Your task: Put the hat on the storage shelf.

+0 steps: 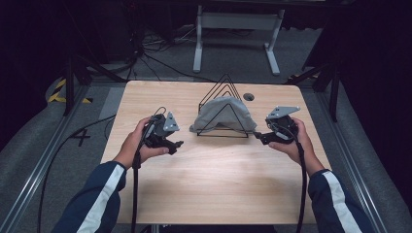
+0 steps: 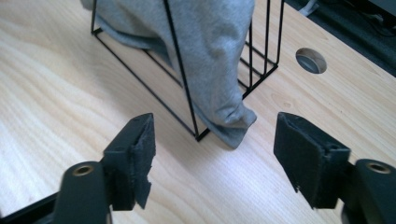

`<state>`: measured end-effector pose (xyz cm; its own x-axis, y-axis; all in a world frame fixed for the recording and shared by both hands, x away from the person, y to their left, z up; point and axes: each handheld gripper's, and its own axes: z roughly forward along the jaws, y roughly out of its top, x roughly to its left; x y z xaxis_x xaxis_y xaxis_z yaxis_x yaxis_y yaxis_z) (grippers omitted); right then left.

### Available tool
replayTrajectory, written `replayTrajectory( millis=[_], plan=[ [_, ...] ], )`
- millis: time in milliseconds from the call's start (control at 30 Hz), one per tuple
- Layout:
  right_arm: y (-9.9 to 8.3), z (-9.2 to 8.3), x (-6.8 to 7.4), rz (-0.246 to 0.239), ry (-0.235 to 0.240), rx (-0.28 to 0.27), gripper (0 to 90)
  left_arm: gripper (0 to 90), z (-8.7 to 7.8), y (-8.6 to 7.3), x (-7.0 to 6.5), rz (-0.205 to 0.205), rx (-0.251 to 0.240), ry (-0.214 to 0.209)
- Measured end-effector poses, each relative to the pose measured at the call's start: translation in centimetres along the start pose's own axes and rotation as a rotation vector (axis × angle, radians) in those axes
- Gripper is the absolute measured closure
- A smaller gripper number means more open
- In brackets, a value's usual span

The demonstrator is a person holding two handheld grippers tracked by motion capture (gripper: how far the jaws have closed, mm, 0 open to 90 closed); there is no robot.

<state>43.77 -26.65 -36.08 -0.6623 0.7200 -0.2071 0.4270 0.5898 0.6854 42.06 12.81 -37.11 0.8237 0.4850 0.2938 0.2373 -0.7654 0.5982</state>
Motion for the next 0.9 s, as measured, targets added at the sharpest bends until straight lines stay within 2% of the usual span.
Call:
replayTrajectory(
  millis=[267, 333, 533, 900],
  plan=[
    [-1.2, -0.8, 0.7, -0.007, 0.002, 0.004, 28.7, 24.2, -1.0, -2.1, -0.7, 0.006, 0.0, -0.008],
    [-1.7, -1.0, 0.8, -0.005, 0.006, 0.003, 28.6, 24.1, -1.3, -2.7, -1.0, 0.01, 0.008, 0.005],
    [-3.4, -1.7, 1.1, -0.001, 0.001, 0.009, 28.6, 23.9, -1.9, -4.3, -1.7, 0.024, 0.02, 0.007],
    [-6.7, -3.0, 1.9, -0.023, -0.021, 0.003, 27.9, 23.1, -2.5, -8.3, -2.8, 0.006, 0.02, -0.002]
  ],
)
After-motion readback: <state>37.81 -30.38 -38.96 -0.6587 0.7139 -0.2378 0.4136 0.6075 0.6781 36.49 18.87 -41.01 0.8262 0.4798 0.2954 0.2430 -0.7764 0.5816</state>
